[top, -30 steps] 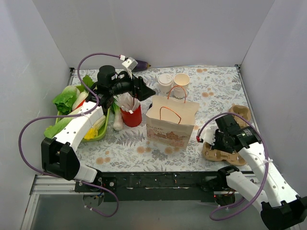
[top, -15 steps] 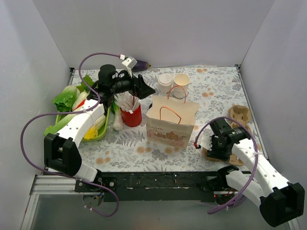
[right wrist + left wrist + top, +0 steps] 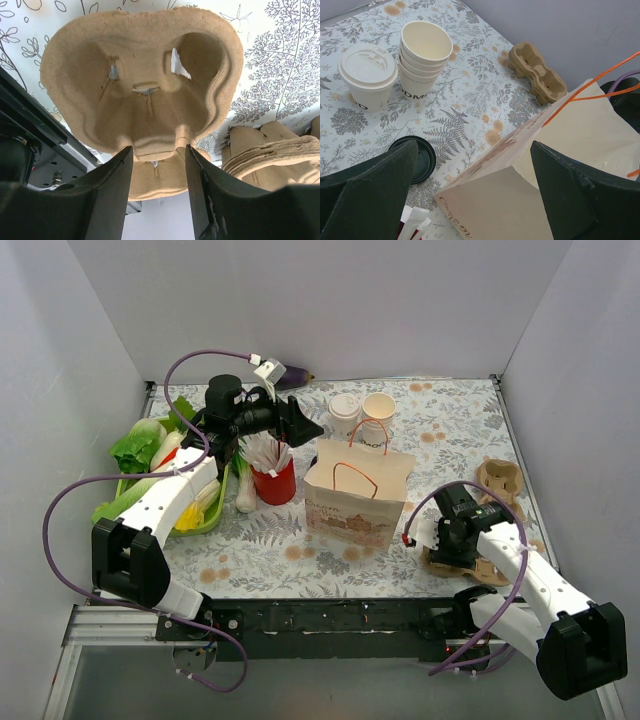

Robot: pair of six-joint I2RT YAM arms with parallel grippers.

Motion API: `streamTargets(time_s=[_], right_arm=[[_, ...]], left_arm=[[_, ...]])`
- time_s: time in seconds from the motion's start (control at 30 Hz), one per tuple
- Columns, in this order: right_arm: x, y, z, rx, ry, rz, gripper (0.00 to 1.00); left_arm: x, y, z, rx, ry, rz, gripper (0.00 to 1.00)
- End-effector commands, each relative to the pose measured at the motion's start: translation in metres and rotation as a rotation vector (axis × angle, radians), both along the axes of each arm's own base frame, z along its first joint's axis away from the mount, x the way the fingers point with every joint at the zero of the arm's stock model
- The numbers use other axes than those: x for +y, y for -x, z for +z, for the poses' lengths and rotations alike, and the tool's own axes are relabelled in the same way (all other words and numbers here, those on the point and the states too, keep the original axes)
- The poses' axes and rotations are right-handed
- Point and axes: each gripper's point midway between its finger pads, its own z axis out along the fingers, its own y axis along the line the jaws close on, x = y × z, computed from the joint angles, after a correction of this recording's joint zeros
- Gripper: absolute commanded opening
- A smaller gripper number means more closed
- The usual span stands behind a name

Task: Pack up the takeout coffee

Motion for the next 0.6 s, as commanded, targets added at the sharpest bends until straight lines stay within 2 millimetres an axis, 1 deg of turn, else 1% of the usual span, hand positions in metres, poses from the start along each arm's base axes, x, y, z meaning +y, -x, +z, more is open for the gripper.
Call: streamTargets(time_s=[0.0,0.13,0.27,0.33,0.5,0.53,0.57], right_arm=[[-0.004,-0.004,-0.004,-0.005,0.026,0.070,0.53],[-0.006,0.002,-0.011,0.011,0.032,0.084,0.54],[-0.009,0.004,-0.017,0.010,0.042,0.087,0.54],[-0.009,0.004,-0.018,0.009,0.047,0.089,0.52],[-0.009,0.002,-0.017,0.009,0.047,0.094,0.40],[-0.009,0.003,-0.016,0.014,0.050,0.092,0.36],[-0.009,0.002,-0.015,0.013,0.048,0.091,0.34]], left_arm=[[0.002,0.002,0.020,-0.056,0.012,0.000,0.98],[0.002,0.002,0.019,-0.054,0.011,0.002,0.98],[0.003,0.002,0.021,-0.059,0.012,0.000,0.98],[0.003,0.003,0.021,-0.056,0.012,0.000,0.98],[0.003,0.003,0.020,-0.055,0.013,0.002,0.98],[0.003,0.003,0.021,-0.057,0.013,0.002,0.98],[0.003,0.003,0.021,-0.057,0.013,0.001,0.98]])
